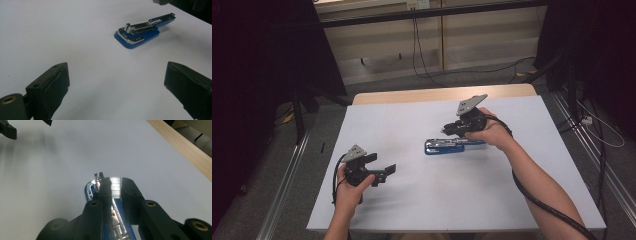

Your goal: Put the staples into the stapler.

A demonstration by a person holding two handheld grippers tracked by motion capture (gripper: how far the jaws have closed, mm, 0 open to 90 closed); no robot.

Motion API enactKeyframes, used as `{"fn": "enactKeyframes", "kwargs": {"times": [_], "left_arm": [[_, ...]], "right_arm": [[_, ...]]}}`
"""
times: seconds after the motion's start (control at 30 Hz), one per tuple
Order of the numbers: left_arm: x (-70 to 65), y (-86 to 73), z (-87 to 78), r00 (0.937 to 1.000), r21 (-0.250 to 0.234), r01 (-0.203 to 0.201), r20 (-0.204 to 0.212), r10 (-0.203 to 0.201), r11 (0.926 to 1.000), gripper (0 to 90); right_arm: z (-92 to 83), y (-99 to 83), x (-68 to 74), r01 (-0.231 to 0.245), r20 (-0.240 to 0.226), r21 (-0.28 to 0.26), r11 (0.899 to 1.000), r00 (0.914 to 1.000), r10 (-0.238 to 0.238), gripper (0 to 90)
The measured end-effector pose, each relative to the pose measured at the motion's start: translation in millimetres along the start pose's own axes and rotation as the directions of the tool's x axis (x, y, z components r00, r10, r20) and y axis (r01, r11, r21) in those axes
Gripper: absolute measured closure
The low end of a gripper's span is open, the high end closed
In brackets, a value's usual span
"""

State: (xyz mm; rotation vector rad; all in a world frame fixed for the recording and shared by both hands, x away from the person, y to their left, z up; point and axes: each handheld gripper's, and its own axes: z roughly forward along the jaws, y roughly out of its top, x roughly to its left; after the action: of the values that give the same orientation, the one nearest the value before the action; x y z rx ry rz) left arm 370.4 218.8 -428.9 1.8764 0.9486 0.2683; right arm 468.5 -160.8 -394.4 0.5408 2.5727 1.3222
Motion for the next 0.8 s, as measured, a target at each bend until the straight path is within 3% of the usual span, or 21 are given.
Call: {"fn": "enactKeyframes", "kwargs": {"times": [0.8], "left_arm": [[-0.8,-0.9,1.4,1.0,0.019,-0.003,-0.003,0.003,0.9998,6.2]], "right_arm": [[22.2,-1.9,-0.9,0.028,-0.052,0.016,0.999,0.9983,-0.027,79.4]]}}
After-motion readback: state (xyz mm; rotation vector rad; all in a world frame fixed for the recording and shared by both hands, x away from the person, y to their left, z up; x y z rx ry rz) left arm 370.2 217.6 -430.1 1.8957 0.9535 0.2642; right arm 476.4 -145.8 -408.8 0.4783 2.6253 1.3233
